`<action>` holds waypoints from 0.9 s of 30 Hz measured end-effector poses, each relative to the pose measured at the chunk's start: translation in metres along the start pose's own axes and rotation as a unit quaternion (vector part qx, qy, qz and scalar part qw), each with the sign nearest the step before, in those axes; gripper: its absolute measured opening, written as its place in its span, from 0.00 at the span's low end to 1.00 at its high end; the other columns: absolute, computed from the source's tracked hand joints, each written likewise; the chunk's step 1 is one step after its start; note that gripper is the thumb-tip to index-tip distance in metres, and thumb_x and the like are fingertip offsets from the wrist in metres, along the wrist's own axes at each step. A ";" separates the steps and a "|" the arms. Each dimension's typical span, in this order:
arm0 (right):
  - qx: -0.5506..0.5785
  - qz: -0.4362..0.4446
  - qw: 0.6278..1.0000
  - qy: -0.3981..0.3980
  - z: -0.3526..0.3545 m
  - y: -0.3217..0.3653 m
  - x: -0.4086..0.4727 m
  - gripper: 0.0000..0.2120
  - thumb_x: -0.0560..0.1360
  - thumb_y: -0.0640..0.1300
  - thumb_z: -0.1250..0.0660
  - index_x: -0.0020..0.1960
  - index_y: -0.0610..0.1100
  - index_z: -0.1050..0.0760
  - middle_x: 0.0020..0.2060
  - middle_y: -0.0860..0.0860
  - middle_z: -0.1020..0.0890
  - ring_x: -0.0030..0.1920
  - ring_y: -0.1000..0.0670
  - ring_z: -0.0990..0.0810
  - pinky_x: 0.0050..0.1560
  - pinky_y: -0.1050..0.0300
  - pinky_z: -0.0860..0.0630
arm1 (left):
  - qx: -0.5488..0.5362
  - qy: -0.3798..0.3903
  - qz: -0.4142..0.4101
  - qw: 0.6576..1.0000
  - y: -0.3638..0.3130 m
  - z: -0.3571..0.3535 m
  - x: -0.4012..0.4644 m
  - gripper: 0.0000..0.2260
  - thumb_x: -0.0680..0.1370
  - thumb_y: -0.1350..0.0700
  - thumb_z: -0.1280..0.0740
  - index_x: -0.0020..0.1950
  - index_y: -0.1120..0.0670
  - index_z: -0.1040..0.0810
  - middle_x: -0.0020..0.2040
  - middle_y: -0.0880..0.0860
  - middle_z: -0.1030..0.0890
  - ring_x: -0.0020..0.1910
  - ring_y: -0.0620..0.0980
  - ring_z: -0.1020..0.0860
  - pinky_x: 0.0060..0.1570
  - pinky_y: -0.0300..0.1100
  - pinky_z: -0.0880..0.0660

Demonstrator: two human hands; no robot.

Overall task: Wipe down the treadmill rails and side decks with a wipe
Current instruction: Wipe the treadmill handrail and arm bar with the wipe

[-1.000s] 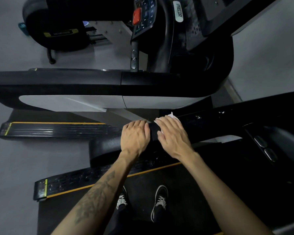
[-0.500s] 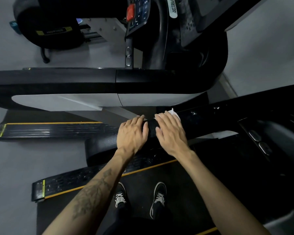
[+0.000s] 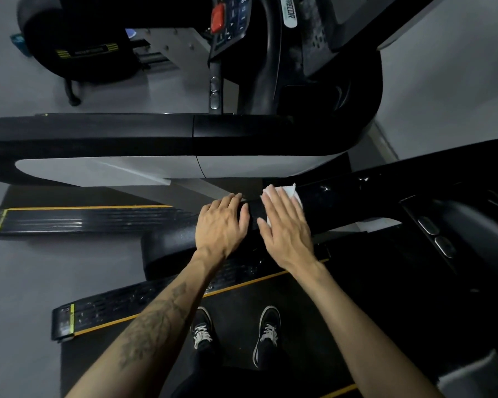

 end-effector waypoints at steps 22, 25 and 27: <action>-0.007 0.036 0.999 -0.017 0.007 -0.032 -0.019 0.28 0.85 0.50 0.49 0.82 0.40 0.41 0.82 0.43 0.42 0.83 0.46 0.46 0.81 0.42 0.44 | -0.008 0.003 -0.005 1.000 0.000 0.000 -0.002 0.29 0.84 0.39 0.52 0.74 0.53 0.25 0.70 0.52 0.21 0.66 0.53 0.22 0.65 0.50 0.29; -0.008 -0.071 0.997 -0.026 0.000 -0.023 -0.001 0.31 0.86 0.56 0.52 0.81 0.38 0.40 0.81 0.41 0.41 0.82 0.45 0.45 0.82 0.44 0.47 | -0.013 -0.001 -0.024 1.000 -0.002 0.001 -0.003 0.30 0.84 0.38 0.52 0.77 0.52 0.29 0.73 0.53 0.24 0.69 0.53 0.23 0.67 0.50 0.29; -0.001 -0.083 0.996 -0.031 -0.003 -0.011 -0.001 0.32 0.85 0.57 0.52 0.81 0.37 0.40 0.81 0.41 0.41 0.82 0.44 0.45 0.82 0.44 0.47 | -0.016 0.001 -0.046 0.999 -0.003 -0.001 -0.004 0.30 0.84 0.37 0.53 0.80 0.51 0.32 0.76 0.53 0.27 0.71 0.52 0.25 0.68 0.50 0.30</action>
Point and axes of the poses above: each hand's wrist, its own x-axis towards the middle knuckle, its own z-axis out of the back of the hand, y = z × x, the point moved 7 cm from there along x, towards the middle knuckle
